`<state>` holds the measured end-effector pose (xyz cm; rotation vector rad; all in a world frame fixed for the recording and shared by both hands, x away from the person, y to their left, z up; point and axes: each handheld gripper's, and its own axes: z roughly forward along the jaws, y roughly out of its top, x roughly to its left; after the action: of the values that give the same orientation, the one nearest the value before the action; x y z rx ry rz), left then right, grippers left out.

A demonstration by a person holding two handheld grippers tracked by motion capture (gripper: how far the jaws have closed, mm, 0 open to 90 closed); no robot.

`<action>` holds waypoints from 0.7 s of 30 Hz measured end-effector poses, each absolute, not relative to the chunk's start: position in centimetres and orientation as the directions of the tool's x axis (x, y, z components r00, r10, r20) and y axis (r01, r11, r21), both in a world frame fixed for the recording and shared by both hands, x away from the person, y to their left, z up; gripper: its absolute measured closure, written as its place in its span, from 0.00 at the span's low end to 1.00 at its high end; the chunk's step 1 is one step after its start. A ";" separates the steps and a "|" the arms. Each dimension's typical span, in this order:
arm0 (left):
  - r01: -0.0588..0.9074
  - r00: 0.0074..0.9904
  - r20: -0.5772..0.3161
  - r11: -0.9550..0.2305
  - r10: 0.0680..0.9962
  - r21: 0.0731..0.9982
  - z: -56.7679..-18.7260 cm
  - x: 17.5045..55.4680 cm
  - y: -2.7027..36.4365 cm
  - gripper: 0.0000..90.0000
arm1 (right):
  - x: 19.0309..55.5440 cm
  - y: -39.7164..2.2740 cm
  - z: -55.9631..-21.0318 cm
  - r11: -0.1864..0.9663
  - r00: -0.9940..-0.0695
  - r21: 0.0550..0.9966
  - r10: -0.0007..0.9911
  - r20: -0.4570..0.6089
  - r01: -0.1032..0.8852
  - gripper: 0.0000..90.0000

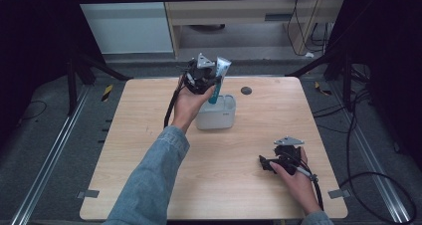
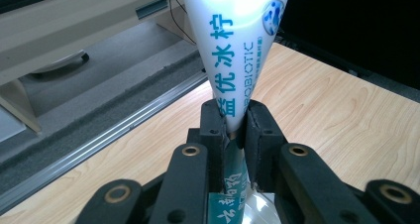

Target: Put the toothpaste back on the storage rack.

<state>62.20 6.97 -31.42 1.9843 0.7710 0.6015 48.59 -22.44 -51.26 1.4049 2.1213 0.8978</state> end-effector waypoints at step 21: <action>0.306 0.689 0.101 -0.414 0.718 0.857 -33.4 62.2 7.6 0.88 | 48.6 -22.4 -51.3 0.273 -0.388 0.722 0.921 -0.007 0.635 0.01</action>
<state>62.16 7.64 -33.35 2.0067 0.7885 0.5833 48.60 -22.44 -51.27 1.4032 2.1214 0.9002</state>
